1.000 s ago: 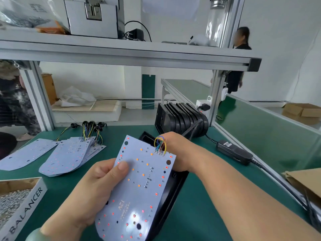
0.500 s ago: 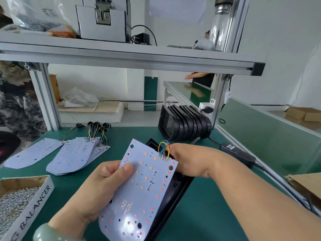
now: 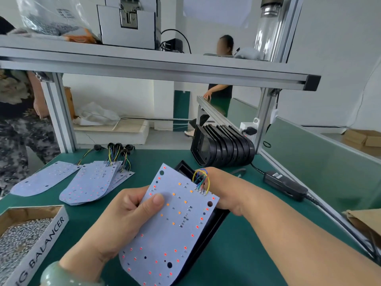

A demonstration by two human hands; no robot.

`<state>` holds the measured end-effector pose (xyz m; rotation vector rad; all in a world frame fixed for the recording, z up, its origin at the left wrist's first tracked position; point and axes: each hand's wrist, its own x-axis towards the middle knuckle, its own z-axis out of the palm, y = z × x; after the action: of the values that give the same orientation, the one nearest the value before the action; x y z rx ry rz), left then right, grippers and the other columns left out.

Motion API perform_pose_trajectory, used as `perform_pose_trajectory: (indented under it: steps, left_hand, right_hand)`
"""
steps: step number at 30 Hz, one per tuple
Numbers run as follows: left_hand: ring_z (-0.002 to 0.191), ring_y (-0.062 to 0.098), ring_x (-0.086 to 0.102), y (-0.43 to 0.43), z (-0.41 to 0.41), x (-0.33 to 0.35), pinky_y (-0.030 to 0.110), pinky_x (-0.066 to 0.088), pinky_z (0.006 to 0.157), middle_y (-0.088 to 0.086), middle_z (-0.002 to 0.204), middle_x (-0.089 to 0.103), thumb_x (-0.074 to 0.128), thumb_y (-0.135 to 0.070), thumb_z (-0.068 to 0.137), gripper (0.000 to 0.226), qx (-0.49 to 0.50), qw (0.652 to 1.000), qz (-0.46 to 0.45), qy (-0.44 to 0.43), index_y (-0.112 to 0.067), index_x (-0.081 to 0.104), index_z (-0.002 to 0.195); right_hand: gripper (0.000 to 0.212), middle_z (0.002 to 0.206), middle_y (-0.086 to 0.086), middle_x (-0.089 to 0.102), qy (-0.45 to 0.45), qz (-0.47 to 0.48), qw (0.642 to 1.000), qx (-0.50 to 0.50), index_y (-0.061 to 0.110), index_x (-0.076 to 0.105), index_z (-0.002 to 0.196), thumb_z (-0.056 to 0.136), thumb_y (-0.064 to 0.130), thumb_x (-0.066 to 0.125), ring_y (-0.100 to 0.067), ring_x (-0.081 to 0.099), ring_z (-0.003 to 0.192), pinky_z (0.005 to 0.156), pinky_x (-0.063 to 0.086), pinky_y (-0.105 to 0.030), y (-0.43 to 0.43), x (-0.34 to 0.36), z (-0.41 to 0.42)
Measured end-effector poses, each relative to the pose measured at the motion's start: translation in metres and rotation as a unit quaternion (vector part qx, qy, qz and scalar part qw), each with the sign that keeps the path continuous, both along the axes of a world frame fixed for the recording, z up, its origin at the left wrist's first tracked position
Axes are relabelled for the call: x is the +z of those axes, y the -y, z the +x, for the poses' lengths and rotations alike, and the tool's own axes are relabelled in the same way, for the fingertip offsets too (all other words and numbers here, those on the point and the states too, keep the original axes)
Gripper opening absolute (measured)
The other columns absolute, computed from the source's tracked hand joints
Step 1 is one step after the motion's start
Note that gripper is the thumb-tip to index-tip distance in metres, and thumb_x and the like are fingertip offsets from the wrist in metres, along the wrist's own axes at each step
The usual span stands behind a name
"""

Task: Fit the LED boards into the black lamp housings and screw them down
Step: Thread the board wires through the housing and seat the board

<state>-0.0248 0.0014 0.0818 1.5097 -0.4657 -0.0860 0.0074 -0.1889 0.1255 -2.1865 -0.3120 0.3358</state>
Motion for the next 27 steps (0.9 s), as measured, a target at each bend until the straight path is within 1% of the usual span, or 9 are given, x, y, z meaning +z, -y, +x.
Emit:
perform_pose_trajectory:
  steps: [2,7,11,13,15,18,21,24,27]
  left_hand:
    - [0.036,0.003,0.052,-0.002,0.0,0.001,0.01,0.038,0.039,-0.004,0.046,0.06,0.058,-0.026,0.088,0.035,-0.004,1.0,-0.005,-0.01,-0.021,0.071,0.055]
    - [0.041,0.007,0.057,-0.003,-0.001,-0.001,0.012,0.042,0.042,0.001,0.053,0.065,0.063,-0.031,0.087,0.028,-0.011,1.0,0.01,-0.01,-0.016,0.074,0.065]
    - [0.052,0.016,0.066,-0.003,-0.001,-0.001,0.019,0.047,0.045,0.008,0.066,0.072,0.065,-0.043,0.084,0.032,-0.005,1.0,0.027,-0.004,-0.015,0.074,0.073]
    - [0.063,0.025,0.07,-0.006,0.002,-0.005,0.026,0.051,0.05,0.015,0.079,0.074,0.066,-0.052,0.076,0.042,0.003,0.999,0.034,-0.002,-0.011,0.074,0.082]
    - [0.061,0.024,0.069,-0.009,0.003,-0.005,0.027,0.051,0.049,0.015,0.078,0.074,0.069,-0.055,0.073,0.044,0.019,0.999,0.034,-0.01,-0.011,0.074,0.08]
    - [0.06,0.027,0.069,-0.014,0.006,-0.005,0.028,0.053,0.049,0.02,0.078,0.073,0.078,-0.06,0.061,0.057,0.029,0.999,0.003,-0.043,-0.006,0.073,0.08]
    - [0.059,0.026,0.07,-0.015,0.01,-0.007,0.029,0.055,0.05,0.02,0.079,0.073,0.077,-0.04,0.066,0.037,0.034,0.993,-0.069,-0.089,-0.006,0.075,0.08]
    - [0.06,0.027,0.071,-0.011,0.01,-0.009,0.03,0.056,0.05,0.021,0.081,0.073,0.064,-0.036,0.069,0.036,0.025,0.987,-0.101,-0.123,-0.004,0.075,0.081]
    - [0.06,0.026,0.071,-0.008,0.01,-0.013,0.029,0.056,0.05,0.021,0.082,0.073,0.064,-0.037,0.067,0.038,0.032,0.983,-0.106,-0.145,-0.004,0.076,0.081]
  right_hand:
    - [0.036,0.053,0.008,0.042,0.006,0.023,1.0,-0.012,0.022,0.051,0.04,0.075,0.016,0.059,-0.017,0.032,0.056,0.055,0.025,-0.028,0.0,0.003,-0.004]
    - [0.026,0.096,-0.007,0.043,0.063,-0.092,0.994,0.008,0.016,0.043,0.084,0.09,-0.007,0.053,-0.017,0.038,0.087,0.075,0.04,-0.033,0.007,0.001,-0.004]
    - [0.029,0.077,-0.007,0.034,0.083,-0.071,0.993,0.034,0.009,0.039,0.067,0.086,-0.009,0.052,-0.023,0.023,0.075,0.061,0.023,-0.041,0.005,0.001,-0.005]
    - [0.043,0.078,-0.007,0.041,0.094,-0.046,0.995,0.007,0.02,0.034,0.063,0.09,-0.01,0.05,-0.021,0.036,0.076,0.067,0.039,-0.045,0.004,-0.002,0.001]
    - [0.047,0.068,0.002,0.05,0.074,-0.038,0.997,0.006,0.029,0.044,0.058,0.088,-0.004,0.055,-0.017,0.046,0.074,0.067,0.045,-0.035,0.003,-0.003,0.004]
    - [0.021,0.07,0.012,0.067,-0.107,0.171,0.978,0.061,0.03,0.074,0.067,0.085,0.023,0.066,-0.008,0.062,0.065,0.065,0.052,-0.019,0.017,-0.009,0.006]
    - [0.044,0.092,-0.005,0.075,-0.198,0.378,0.904,0.034,0.015,0.079,0.089,0.085,0.043,0.045,-0.016,0.07,0.081,0.078,0.054,-0.028,0.03,-0.025,0.014]
    - [0.029,0.119,-0.018,0.066,-0.143,0.339,0.929,0.023,0.004,0.068,0.114,0.091,0.014,0.052,-0.027,0.063,0.099,0.094,0.05,-0.042,0.018,-0.048,0.011]
    - [0.026,0.1,-0.005,0.071,-0.003,0.273,0.962,-0.009,0.009,0.069,0.101,0.089,-0.009,0.055,-0.011,0.063,0.088,0.085,0.054,-0.032,0.008,-0.062,0.008]
